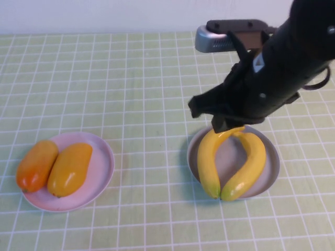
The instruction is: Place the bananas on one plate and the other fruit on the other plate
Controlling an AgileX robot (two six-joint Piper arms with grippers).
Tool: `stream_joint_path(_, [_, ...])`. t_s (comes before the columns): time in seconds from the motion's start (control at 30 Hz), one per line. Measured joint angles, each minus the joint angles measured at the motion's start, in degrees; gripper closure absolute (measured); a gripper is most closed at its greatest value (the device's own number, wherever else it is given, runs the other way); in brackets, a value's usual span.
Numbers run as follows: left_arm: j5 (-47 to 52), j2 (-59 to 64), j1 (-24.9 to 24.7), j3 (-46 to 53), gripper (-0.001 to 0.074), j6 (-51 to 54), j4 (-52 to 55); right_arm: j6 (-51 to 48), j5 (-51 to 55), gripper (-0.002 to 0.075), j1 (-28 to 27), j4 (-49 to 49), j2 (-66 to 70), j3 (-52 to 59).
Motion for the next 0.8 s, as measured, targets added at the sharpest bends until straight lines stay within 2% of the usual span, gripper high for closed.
stream_joint_path(0.27, [0.00,0.00,0.00,0.00,0.0733,0.00,0.00,-6.71,4.58,0.0739,4.78,-4.68,-12.54,4.89])
stream_joint_path(0.5, [0.00,0.00,0.00,0.00,0.0733,0.00,0.00,-9.63,5.75,0.0740,4.98,-4.93,-24.92,15.36])
stream_joint_path(0.6, [0.00,0.00,0.00,0.00,0.0733,0.00,-0.11,-13.91,5.75,0.0741,4.98,-4.93,-27.92,18.15])
stream_joint_path(0.8, [0.00,0.00,0.00,0.00,0.0733,0.00,-0.11,-16.25,-2.26,0.0741,4.98,-7.18,-33.25,27.41])
